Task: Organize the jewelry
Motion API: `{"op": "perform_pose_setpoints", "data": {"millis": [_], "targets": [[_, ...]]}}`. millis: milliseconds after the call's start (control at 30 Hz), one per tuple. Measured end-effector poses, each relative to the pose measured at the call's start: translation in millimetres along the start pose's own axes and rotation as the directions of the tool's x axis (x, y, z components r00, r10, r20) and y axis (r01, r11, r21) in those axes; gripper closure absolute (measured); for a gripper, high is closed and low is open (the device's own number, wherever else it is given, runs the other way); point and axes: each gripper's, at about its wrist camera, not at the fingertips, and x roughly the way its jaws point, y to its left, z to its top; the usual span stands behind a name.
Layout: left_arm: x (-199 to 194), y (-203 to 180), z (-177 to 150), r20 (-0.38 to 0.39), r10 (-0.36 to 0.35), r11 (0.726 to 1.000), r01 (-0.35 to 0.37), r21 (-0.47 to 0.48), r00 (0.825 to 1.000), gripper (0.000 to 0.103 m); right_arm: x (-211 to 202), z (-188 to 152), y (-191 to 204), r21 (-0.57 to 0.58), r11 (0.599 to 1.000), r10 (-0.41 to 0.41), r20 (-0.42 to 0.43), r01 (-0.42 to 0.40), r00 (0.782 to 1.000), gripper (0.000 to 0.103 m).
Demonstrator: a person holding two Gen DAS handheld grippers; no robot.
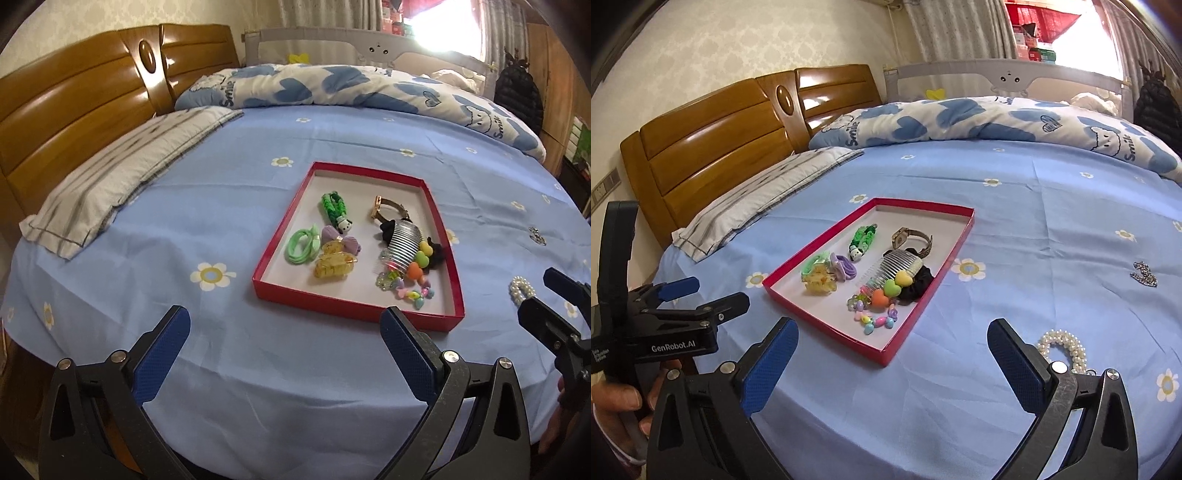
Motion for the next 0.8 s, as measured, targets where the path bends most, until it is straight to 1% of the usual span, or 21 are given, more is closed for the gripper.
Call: {"op": "perform_pose_setpoints", "data": {"millis": [100, 233, 533, 667, 800], "targets": [[-2.3, -2.3, 0.4, 0.008, 0.006, 1.0, -0.006, 0.019, 1.0, 0.0, -0.7, -0.7, 0.7, 0.001, 1.0, -0.004, 0.0, 0.004, 1.0, 0.0], [-4.1, -2.2, 1.2, 0.004, -0.005, 1.0, 0.005, 0.019, 1.0, 0.0, -0.5, -1.9, 1.9, 0.003, 1.0, -0.001, -0.008, 0.001, 1.0, 0.0], [-17.9, -8.8, 6.4, 0.048, -0.011, 0.998, 0.008, 0.06, 0.999, 0.0, -1.2, -1.7, 2.5, 0.003, 1.0, 0.004, -0.004, -0.004, 1.0, 0.0], [-18.4, -12.4, 7.0, 0.047, -0.011, 0.997, 0.007, 0.082, 0.999, 0.0, -1.1, -1.9, 3.0, 0.003, 1.0, 0.003, -0.006, -0.003, 1.0, 0.0], [-18.2, -11.6, 7.3, 0.045, -0.013, 0.997, 0.009, 0.079, 0.999, 0.0, -1.3, -2.4, 2.9, 0.003, 1.0, 0.005, -0.007, -0.005, 1.0, 0.0]]}}
